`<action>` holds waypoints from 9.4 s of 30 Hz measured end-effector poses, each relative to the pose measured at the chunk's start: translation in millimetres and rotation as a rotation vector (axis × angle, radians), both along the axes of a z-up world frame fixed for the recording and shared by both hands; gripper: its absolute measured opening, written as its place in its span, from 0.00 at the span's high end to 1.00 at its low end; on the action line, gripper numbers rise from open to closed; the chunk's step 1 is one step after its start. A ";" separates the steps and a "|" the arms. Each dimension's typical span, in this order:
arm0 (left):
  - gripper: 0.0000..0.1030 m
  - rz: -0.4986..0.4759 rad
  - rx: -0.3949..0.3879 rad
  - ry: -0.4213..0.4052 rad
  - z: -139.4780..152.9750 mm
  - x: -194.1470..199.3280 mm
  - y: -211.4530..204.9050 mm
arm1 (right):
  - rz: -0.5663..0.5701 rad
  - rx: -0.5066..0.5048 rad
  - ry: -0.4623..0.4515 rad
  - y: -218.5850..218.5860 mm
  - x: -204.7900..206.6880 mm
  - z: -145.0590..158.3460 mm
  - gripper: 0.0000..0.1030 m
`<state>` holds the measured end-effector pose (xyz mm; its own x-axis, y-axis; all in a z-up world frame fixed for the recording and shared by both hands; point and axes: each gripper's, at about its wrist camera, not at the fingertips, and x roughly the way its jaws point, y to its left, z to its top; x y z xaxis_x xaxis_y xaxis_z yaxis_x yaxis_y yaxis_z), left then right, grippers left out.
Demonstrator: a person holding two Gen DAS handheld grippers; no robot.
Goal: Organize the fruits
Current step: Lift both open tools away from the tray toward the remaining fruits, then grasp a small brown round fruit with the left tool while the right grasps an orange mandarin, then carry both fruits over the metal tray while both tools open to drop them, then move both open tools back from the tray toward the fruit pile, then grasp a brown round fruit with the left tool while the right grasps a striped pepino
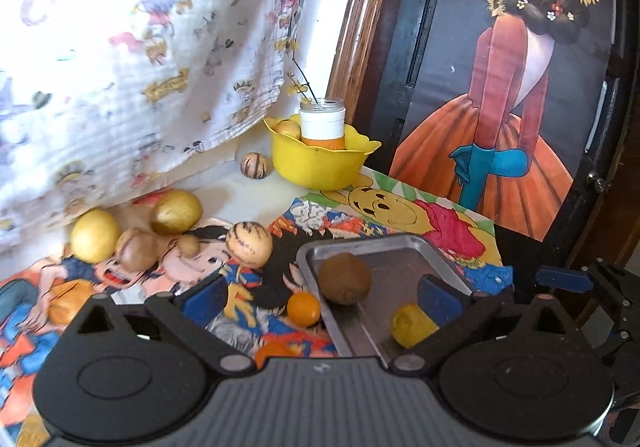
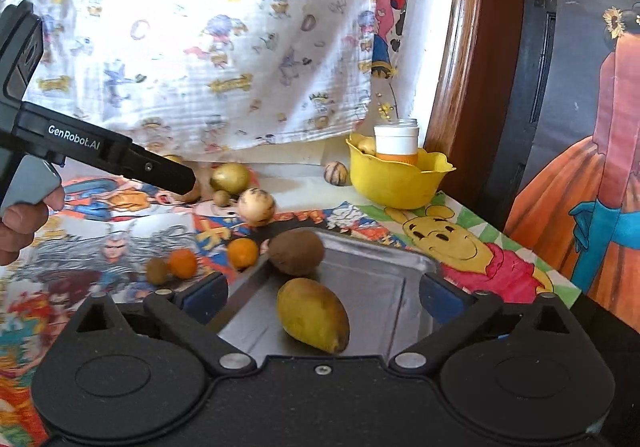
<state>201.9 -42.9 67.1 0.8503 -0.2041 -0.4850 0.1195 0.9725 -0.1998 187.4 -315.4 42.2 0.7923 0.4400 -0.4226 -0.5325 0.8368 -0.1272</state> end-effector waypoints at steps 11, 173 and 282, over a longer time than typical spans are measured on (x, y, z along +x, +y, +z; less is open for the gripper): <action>0.00 0.013 0.001 -0.010 -4.5 -88.3 12.8 | -0.055 0.070 0.048 6.3 -80.0 1.0 0.01; 0.69 -0.182 0.022 0.224 -68.7 76.3 -59.1 | 0.084 -0.160 0.118 2.1 99.7 -57.2 0.65; 0.00 -0.111 0.375 -0.101 -21.1 12.5 123.2 | 0.236 -0.130 0.158 156.3 76.8 47.5 0.01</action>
<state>214.4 80.3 46.0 0.8803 -0.1224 -0.4583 0.2288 0.9559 0.1842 264.2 -159.1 89.7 0.5951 0.5379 -0.5971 -0.7315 0.6702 -0.1254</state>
